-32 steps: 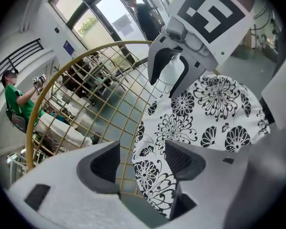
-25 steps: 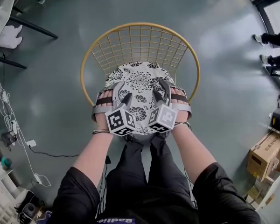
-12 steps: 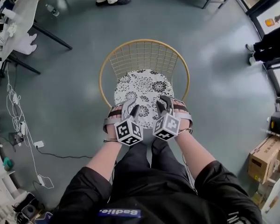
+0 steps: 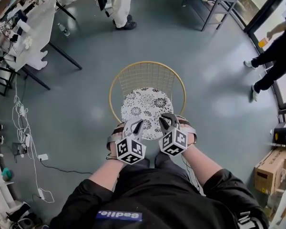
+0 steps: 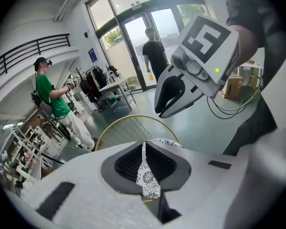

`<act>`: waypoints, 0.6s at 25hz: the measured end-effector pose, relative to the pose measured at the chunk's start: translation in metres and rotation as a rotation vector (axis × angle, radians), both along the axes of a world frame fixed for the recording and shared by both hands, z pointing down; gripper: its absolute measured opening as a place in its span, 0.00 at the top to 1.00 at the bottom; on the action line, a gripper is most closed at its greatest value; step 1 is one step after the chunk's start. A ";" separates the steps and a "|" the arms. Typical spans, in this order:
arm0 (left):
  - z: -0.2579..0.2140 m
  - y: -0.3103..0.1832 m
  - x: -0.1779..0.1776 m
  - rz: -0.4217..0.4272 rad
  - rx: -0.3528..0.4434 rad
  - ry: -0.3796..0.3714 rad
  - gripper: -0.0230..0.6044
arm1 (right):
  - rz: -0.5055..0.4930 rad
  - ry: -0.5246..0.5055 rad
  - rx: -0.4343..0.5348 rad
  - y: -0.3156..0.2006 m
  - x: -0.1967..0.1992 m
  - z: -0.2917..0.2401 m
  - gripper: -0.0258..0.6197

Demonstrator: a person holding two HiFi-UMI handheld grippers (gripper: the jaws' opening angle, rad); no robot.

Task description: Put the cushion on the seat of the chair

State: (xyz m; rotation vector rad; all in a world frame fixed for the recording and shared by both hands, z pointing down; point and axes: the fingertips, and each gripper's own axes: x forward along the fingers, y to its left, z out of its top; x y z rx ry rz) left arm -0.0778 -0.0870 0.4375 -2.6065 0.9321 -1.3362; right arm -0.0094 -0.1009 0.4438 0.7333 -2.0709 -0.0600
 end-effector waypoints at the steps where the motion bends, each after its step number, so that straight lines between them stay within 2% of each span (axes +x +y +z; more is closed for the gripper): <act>1: -0.011 0.004 0.003 0.001 0.005 0.010 0.90 | -0.003 -0.018 0.003 0.004 -0.001 -0.011 0.87; 3: -0.032 0.010 0.009 0.003 0.016 0.041 0.92 | 0.003 -0.068 0.009 0.009 -0.004 -0.032 0.87; 5: -0.051 0.013 0.014 -0.012 0.018 0.104 0.93 | 0.012 -0.142 0.031 0.013 -0.008 -0.055 0.88; 10: -0.107 0.026 0.021 -0.067 -0.009 0.323 0.94 | 0.013 -0.357 0.108 0.028 -0.019 -0.122 0.90; 15: -0.169 0.037 0.024 -0.049 0.052 0.523 0.94 | 0.058 -0.613 0.076 0.042 -0.018 -0.166 0.90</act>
